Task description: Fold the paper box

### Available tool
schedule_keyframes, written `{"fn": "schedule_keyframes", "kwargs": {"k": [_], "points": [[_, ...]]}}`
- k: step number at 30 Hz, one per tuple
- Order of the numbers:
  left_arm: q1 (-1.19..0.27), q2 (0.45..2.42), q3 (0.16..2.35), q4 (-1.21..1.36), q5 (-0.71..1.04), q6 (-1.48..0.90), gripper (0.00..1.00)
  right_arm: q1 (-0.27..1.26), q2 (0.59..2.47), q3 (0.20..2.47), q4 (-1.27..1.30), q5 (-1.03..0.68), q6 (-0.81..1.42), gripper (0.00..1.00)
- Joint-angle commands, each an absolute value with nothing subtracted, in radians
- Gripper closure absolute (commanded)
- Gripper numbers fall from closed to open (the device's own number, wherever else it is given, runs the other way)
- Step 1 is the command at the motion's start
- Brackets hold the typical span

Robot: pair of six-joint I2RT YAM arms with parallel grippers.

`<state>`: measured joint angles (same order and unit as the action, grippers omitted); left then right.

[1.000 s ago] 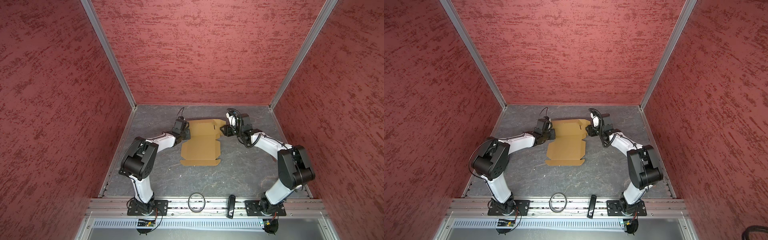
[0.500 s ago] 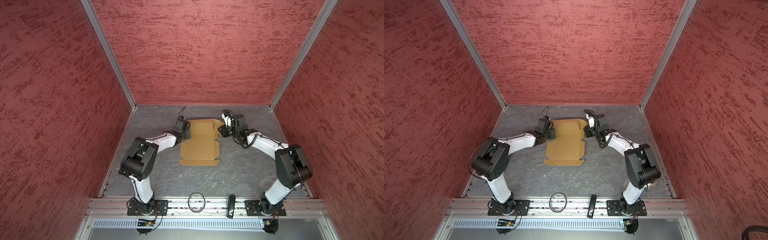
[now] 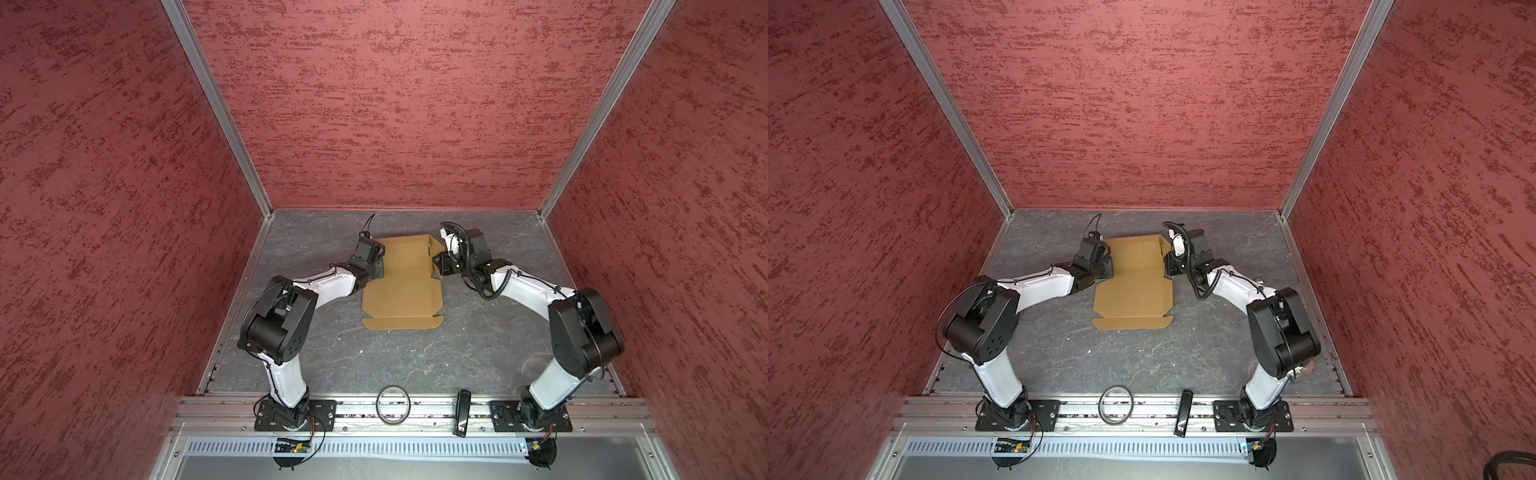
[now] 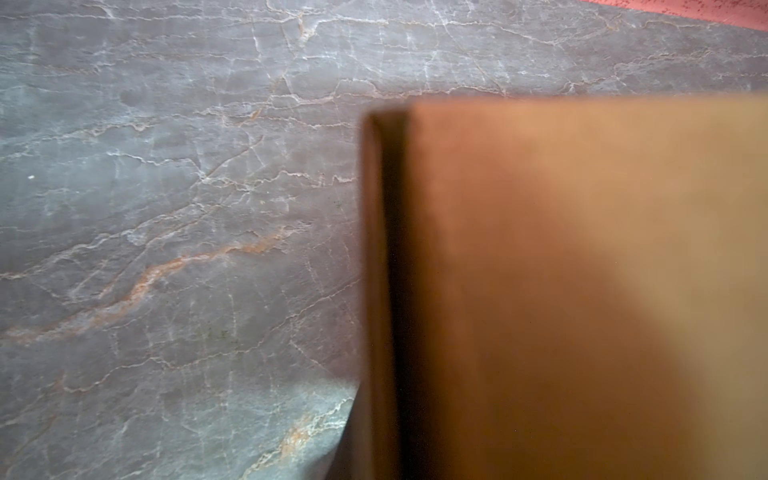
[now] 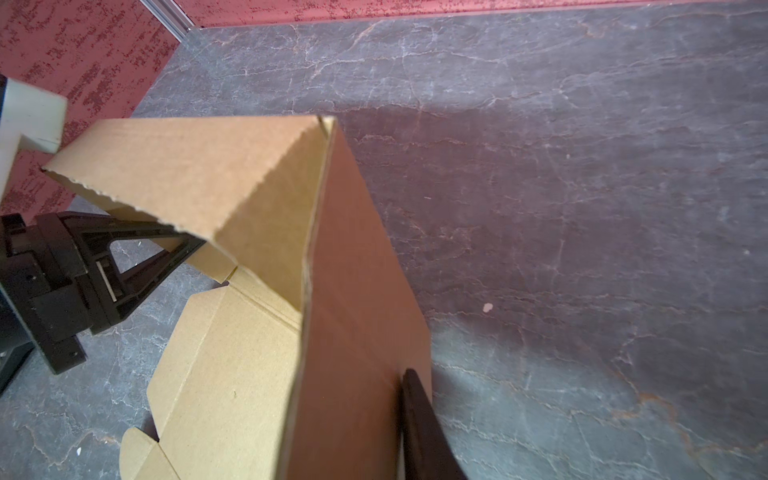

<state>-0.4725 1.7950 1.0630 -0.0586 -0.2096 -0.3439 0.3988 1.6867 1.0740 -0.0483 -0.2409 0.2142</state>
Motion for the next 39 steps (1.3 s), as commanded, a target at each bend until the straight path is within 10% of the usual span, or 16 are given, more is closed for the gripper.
{"fn": "schedule_keyframes", "kwargs": {"k": [1,39], "points": [[-0.492,1.745,1.040,0.007,-0.205,-0.357,0.91,0.420,1.689,1.074,-0.005,-0.242,0.256,0.82],[-0.512,1.759,0.899,0.200,-0.276,-0.380,0.92,0.498,1.755,0.875,0.270,-0.169,0.359,0.84]]}}
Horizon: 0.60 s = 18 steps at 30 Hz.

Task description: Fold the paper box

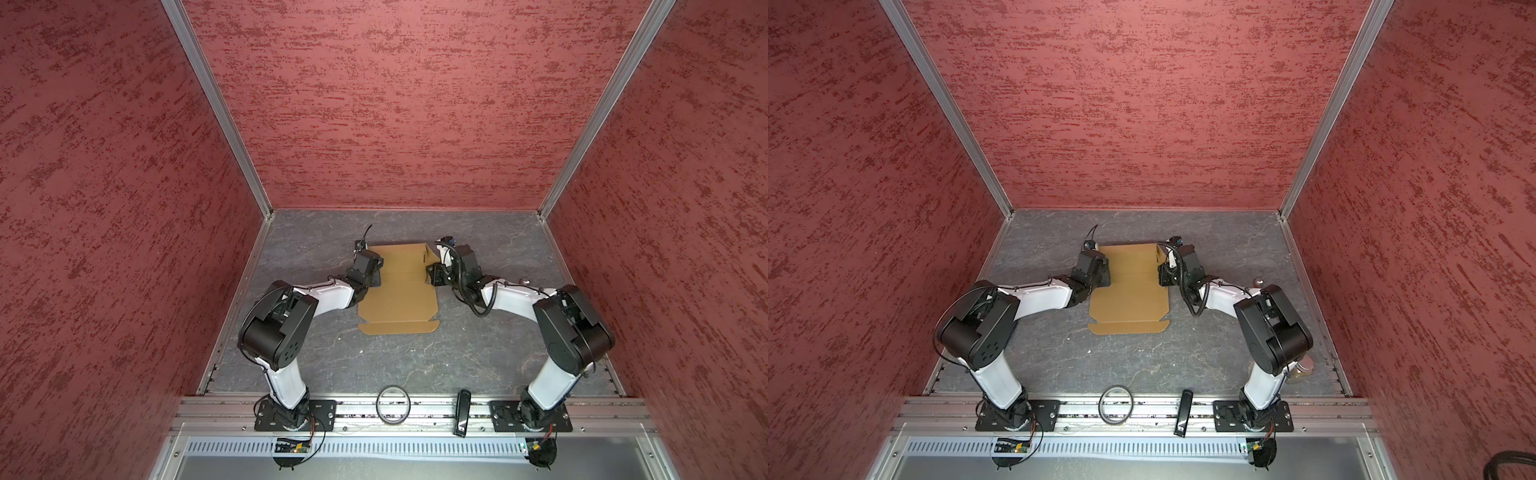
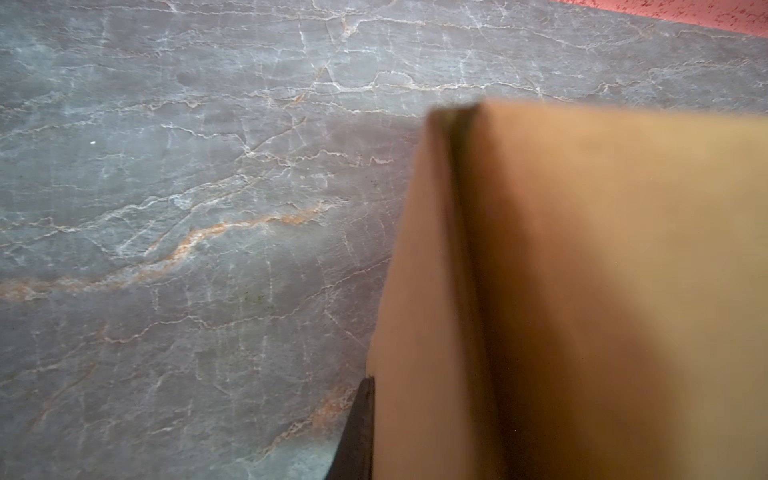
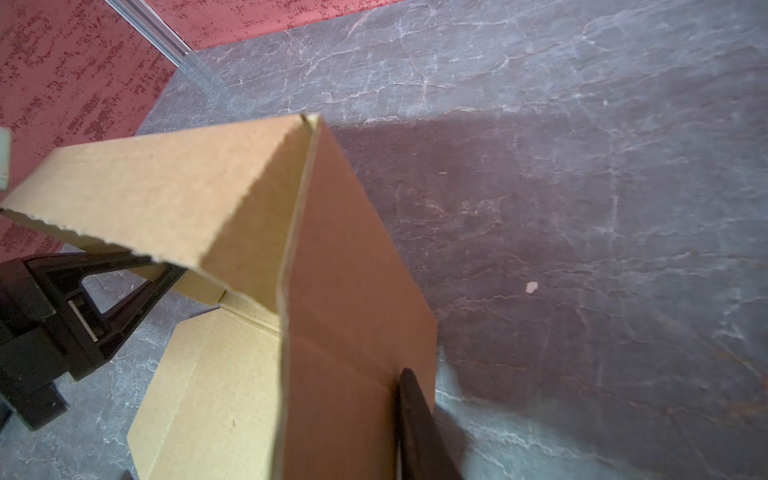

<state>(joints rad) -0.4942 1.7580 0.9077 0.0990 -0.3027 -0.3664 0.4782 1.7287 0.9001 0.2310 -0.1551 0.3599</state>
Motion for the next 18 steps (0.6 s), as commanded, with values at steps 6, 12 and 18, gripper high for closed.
{"fn": "schedule_keyframes", "kwargs": {"k": [6,12,18], "points": [[-0.513,1.759,0.871,0.221,-0.281,-0.372,0.92,0.501,1.772,0.847,0.298,-0.156,0.323,0.84],[-0.513,1.761,0.840,0.243,-0.280,-0.364,0.92,0.502,1.771,0.829,0.315,-0.153,0.324,0.84],[-0.512,1.761,0.824,0.258,-0.279,-0.350,0.92,0.502,1.751,0.831,0.308,-0.153,0.328,0.80]]}}
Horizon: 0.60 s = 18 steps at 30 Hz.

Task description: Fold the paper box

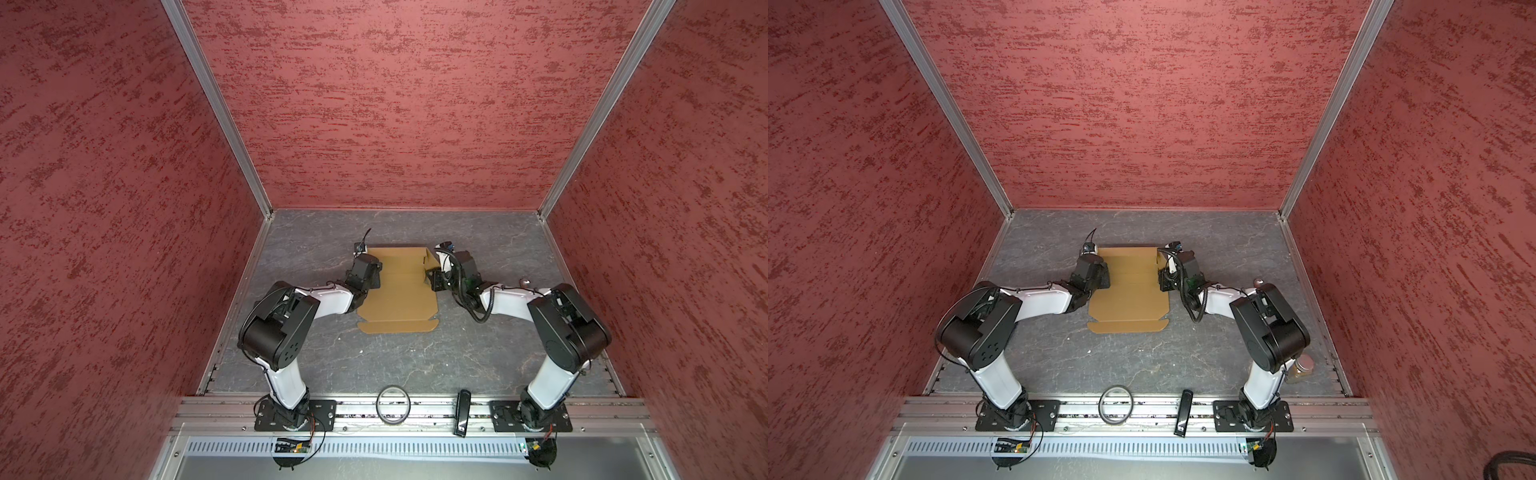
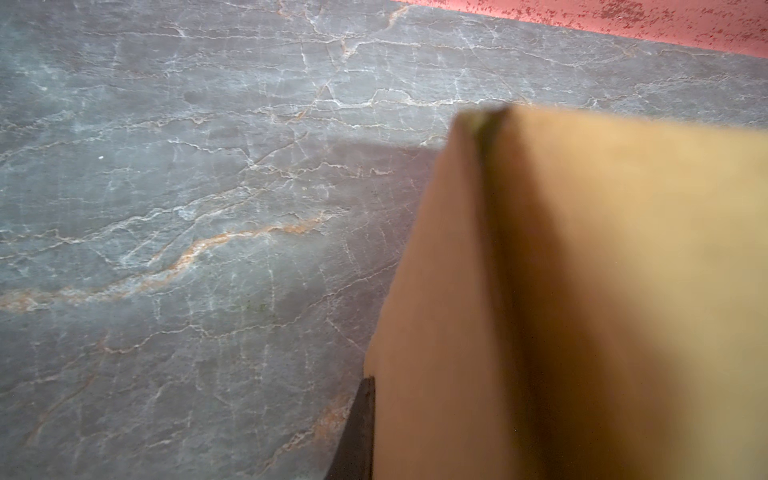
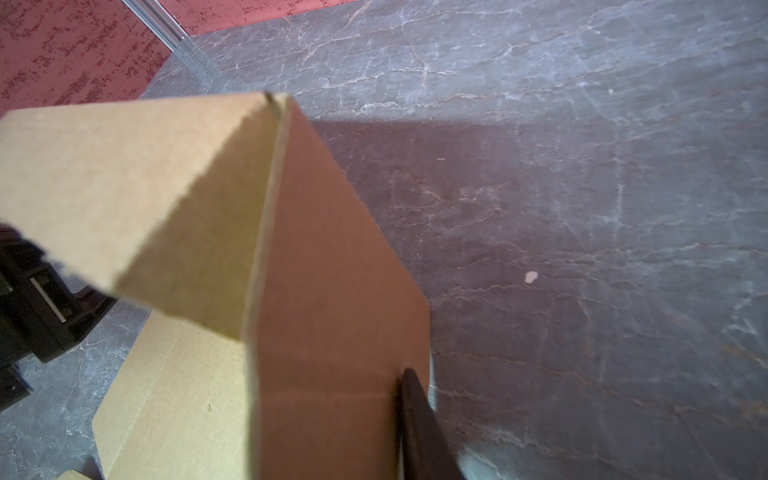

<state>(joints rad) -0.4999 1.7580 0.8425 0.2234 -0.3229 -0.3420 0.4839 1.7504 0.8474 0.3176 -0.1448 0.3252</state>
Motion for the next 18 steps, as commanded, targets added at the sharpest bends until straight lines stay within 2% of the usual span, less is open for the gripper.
{"fn": "schedule_keyframes", "kwargs": {"k": [1,11,18], "points": [[-0.512,1.761,0.821,0.262,-0.279,-0.346,0.92,0.502,1.747,0.832,0.305,-0.153,0.327,0.78],[-0.512,1.769,0.805,0.278,-0.290,-0.321,0.92,0.503,1.728,0.840,0.292,-0.155,0.331,0.66],[-0.512,1.776,0.801,0.283,-0.300,-0.314,0.92,0.503,1.701,0.828,0.290,-0.161,0.334,0.49]]}}
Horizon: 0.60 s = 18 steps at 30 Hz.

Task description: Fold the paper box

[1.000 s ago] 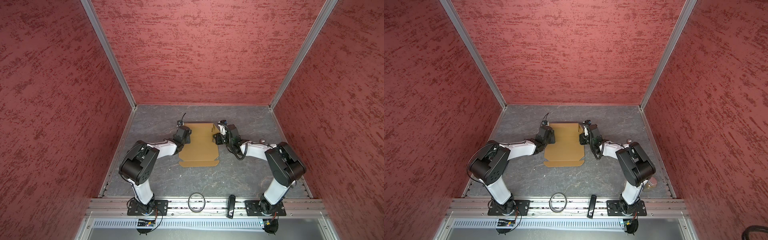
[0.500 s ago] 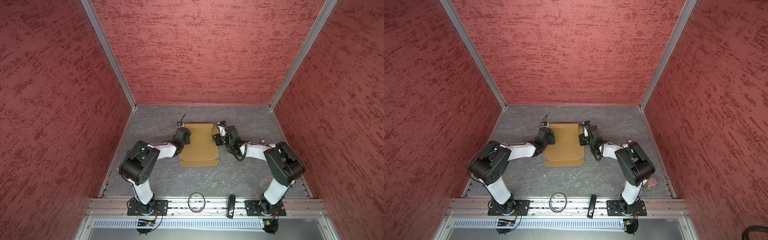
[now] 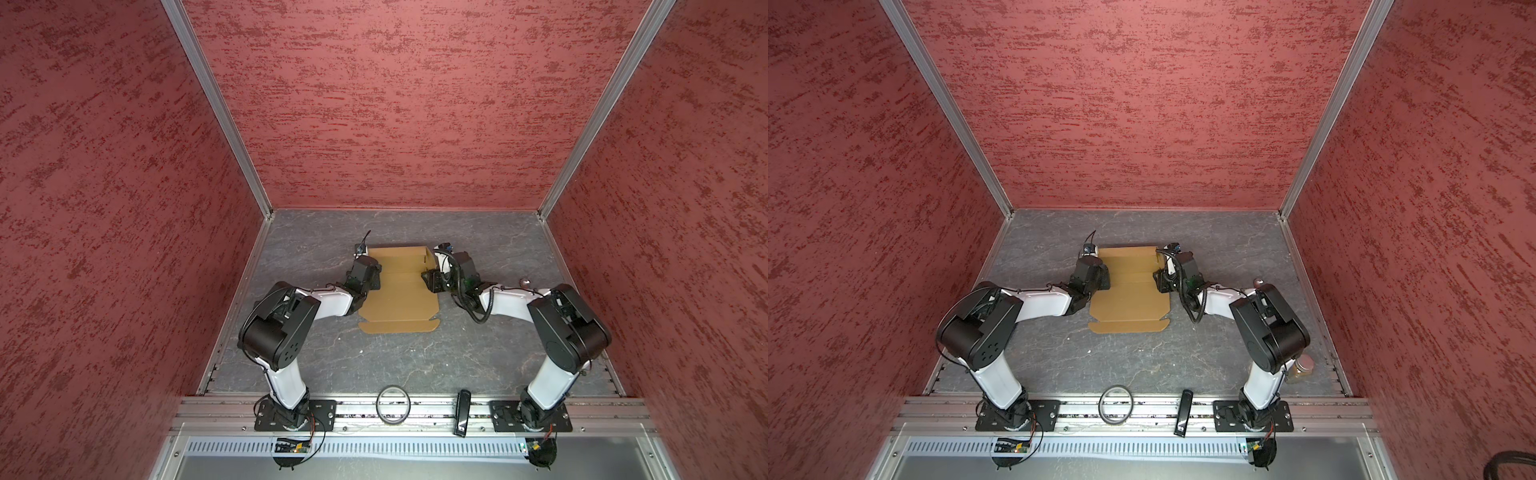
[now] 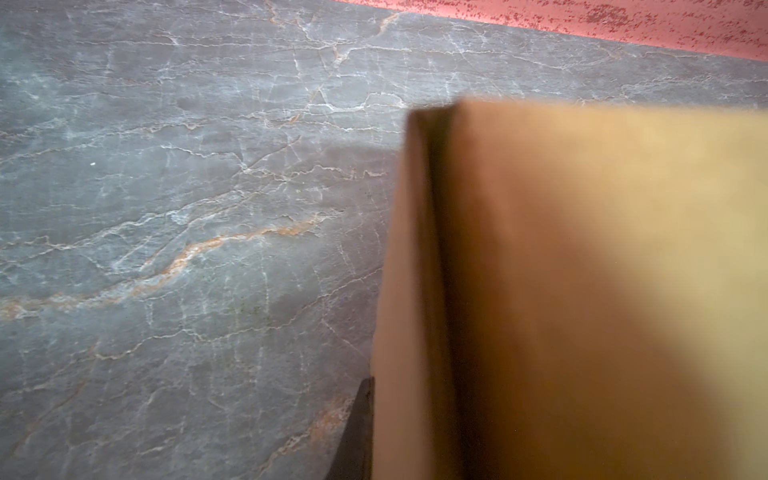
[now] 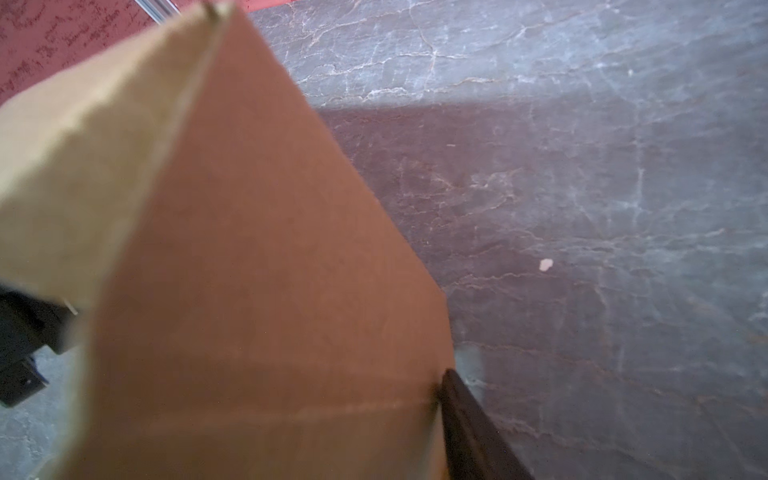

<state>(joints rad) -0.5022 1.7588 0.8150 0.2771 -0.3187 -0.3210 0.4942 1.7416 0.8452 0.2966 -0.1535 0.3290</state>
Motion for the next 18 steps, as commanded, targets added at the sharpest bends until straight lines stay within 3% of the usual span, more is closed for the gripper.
{"fn": "schedule_keyframes", "kwargs": {"k": [1,9,18], "points": [[-0.512,1.778,0.802,0.281,-0.301,-0.313,0.92,0.502,1.692,0.824,0.289,-0.164,0.332,0.47],[-0.512,1.787,0.807,0.279,-0.306,-0.308,0.92,0.503,1.599,0.798,0.234,-0.160,0.305,0.34],[-0.512,1.790,0.814,0.274,-0.310,-0.302,0.92,0.499,1.414,0.746,0.149,-0.112,0.268,0.30]]}}
